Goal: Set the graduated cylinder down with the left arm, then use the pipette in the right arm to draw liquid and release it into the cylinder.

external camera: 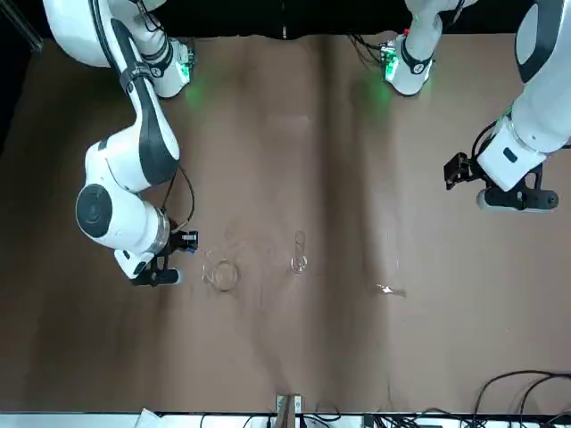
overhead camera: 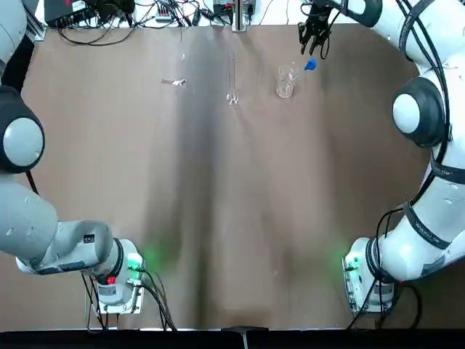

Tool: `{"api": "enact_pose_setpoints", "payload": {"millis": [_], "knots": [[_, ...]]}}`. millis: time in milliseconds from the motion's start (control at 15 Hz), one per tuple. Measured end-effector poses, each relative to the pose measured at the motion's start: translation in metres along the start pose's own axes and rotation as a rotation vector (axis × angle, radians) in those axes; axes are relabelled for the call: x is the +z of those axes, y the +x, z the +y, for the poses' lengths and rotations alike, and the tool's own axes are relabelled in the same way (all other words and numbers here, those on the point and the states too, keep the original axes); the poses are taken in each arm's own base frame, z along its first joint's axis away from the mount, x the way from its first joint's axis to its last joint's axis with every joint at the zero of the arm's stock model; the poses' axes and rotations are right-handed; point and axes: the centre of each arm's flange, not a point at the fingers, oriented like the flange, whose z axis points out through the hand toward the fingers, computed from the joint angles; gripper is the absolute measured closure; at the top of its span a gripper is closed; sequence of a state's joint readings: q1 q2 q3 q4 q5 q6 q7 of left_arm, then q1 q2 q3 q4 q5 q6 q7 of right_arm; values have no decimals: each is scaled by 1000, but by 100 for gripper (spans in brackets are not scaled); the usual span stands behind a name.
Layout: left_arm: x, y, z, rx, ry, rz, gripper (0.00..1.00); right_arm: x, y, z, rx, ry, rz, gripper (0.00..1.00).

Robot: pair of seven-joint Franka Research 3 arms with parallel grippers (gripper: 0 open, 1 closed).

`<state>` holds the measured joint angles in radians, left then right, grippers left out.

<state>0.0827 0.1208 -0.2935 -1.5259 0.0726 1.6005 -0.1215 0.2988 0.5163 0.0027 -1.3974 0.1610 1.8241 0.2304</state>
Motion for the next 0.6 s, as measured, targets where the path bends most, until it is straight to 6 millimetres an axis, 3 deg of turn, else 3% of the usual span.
{"api": "enact_pose_setpoints", "payload": {"millis": [467,533,600], "knots": [[-3,-3,-1,-2,2,-3,0,-14,-5,1,-2,-3,-19,59],[-3,-3,-1,-3,3,-4,0,-22,-10,2,-1,-7,-35,59],[-2,-3,-2,-4,3,-8,0,-48,-16,12,8,-2,-27,58]]}}
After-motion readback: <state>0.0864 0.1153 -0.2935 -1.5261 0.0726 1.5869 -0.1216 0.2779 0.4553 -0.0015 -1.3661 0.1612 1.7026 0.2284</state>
